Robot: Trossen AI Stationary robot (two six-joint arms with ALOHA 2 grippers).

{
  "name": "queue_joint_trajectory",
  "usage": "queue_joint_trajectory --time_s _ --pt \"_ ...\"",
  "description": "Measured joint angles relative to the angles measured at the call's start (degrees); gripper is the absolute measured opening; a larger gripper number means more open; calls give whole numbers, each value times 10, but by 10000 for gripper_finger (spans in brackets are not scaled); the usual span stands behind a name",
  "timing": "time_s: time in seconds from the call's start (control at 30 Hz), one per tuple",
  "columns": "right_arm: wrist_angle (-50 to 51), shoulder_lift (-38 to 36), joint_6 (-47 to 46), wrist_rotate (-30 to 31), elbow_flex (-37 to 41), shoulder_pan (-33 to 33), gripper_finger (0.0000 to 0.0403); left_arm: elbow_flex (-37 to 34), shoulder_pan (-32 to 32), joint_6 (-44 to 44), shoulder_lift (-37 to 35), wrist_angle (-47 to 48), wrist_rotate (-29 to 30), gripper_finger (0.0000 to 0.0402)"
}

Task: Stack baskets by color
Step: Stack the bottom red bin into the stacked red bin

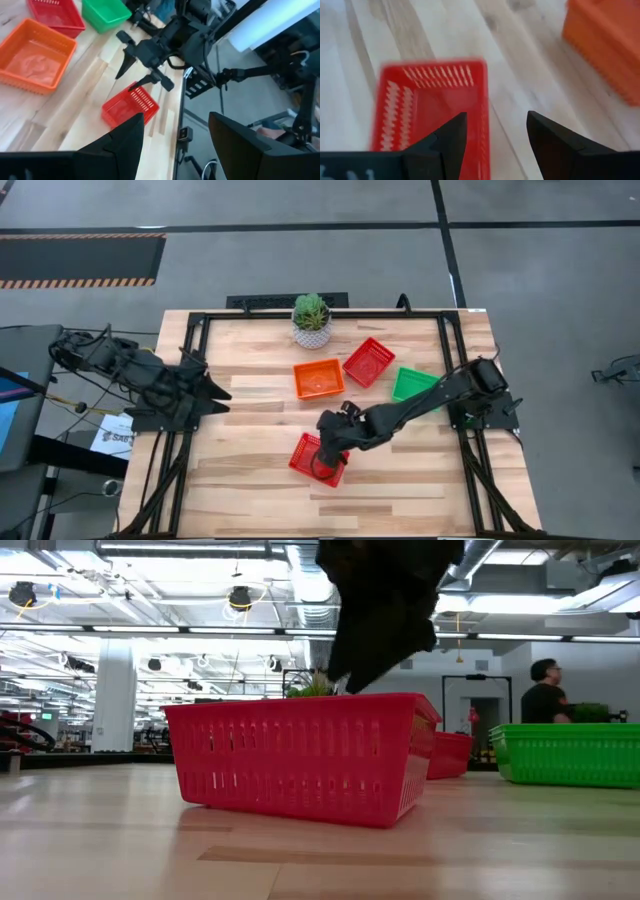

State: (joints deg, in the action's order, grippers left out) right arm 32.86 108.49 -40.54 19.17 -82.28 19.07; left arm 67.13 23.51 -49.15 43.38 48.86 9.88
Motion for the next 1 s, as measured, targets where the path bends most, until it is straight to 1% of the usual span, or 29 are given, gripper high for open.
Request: queue_joint_trajectory --time_s 0.17,0.3,0.5,0.6,0.7,0.93,1.0 --pt "3 17 15 -37 0 0 225 0 0 0 5 23 0 210" --pt "10 45 16 -53 2 0 225 0 0 0 10 34 -1 210" --pt "17 53 15 -60 1 0 225 0 0 -4 14 35 -3 210" --pt "23 51 15 -60 1 -4 216 0 0 -6 13 35 -2 210" --pt "32 49 12 -61 0 -7 182 0 0 -6 14 35 0 210" --pt "59 69 16 -108 1 -9 75 0 0 -7 14 37 10 210" --pt "73 70 15 -119 1 -8 39 0 0 -7 14 40 11 210"
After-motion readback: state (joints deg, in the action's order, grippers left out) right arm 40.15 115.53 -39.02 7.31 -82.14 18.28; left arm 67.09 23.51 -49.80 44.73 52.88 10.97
